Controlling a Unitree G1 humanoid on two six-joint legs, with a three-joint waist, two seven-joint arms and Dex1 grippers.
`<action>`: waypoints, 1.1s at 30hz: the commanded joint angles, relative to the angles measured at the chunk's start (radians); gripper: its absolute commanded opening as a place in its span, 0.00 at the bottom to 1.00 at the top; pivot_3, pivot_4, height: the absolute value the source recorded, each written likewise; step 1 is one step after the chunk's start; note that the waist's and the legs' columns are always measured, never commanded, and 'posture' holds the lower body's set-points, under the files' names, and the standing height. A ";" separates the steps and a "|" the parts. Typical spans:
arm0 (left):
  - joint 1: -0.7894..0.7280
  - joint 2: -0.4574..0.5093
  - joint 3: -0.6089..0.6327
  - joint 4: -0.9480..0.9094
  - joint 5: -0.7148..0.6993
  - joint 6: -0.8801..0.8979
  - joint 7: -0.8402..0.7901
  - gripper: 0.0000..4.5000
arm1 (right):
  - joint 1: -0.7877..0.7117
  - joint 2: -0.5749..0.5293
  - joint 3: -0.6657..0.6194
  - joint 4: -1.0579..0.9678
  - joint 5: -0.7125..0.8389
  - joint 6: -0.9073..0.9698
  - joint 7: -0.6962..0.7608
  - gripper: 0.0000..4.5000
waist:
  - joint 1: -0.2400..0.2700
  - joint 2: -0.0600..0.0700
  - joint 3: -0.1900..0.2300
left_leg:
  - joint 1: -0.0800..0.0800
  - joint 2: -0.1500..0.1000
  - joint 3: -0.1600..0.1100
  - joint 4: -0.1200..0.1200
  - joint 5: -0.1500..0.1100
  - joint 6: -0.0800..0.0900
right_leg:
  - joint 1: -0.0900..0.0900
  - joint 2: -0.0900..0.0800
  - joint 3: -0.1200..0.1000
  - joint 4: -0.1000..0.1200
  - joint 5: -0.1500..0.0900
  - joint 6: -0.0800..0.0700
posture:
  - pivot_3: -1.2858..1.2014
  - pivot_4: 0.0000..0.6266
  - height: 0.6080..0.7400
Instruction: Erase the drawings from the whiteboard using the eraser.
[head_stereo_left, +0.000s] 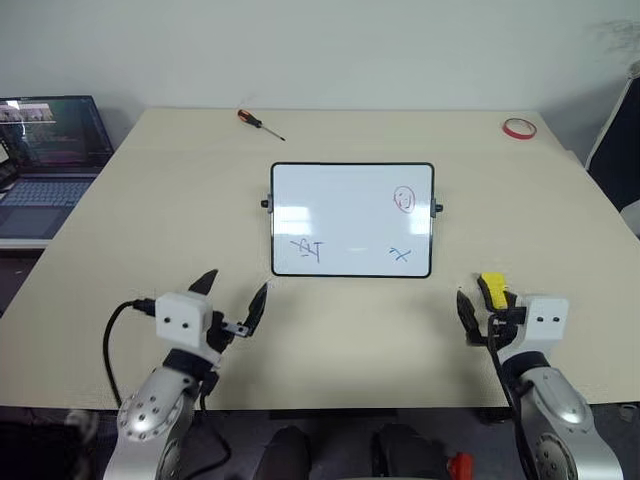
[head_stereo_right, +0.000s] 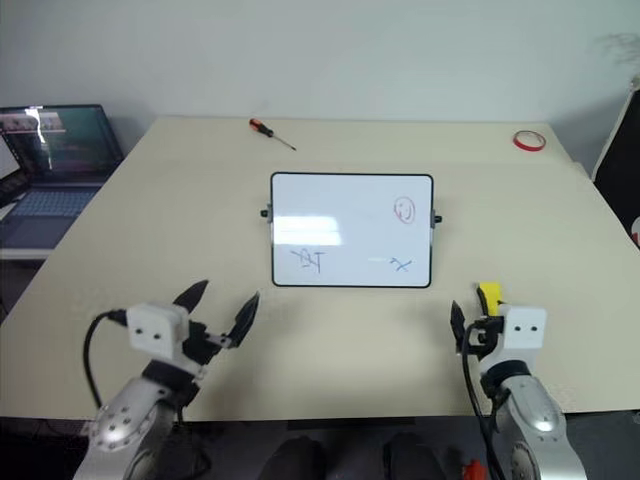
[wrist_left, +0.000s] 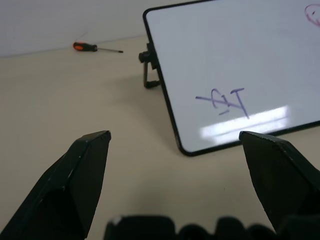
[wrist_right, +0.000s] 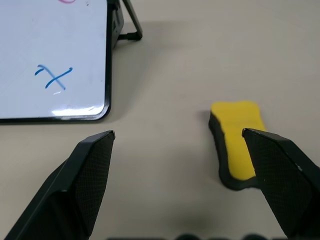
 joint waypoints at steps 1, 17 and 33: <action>0.000 0.002 0.006 -0.073 -0.011 0.008 0.007 1.00 | -0.015 -0.006 0.005 -0.042 0.006 -0.003 0.009 0.99 | 0.001 0.000 0.000 | 0.000 0.000 0.000 0.000 0.000 0.000 | 0.000 0.000 0.000 0.000 -0.001 0.001 | 0.52 0.24 1.00; -0.093 -0.019 -0.016 0.008 -0.001 -0.033 0.005 1.00 | -0.101 -0.019 -0.010 0.048 -0.009 -0.049 0.018 0.99 | 0.002 -0.001 0.000 | 0.000 -0.001 0.000 0.000 0.000 0.000 | 0.000 0.001 0.000 0.000 0.000 0.000 | 0.52 0.24 1.00; -0.599 0.079 -0.208 0.368 -0.195 -0.006 -0.478 1.00 | -0.219 -0.052 -0.162 0.133 -0.005 -0.017 -0.040 0.99 | 0.000 -0.001 0.000 | 0.000 -0.003 0.001 0.000 0.000 0.000 | 0.000 0.002 -0.002 0.001 0.002 -0.003 | 0.52 0.24 1.00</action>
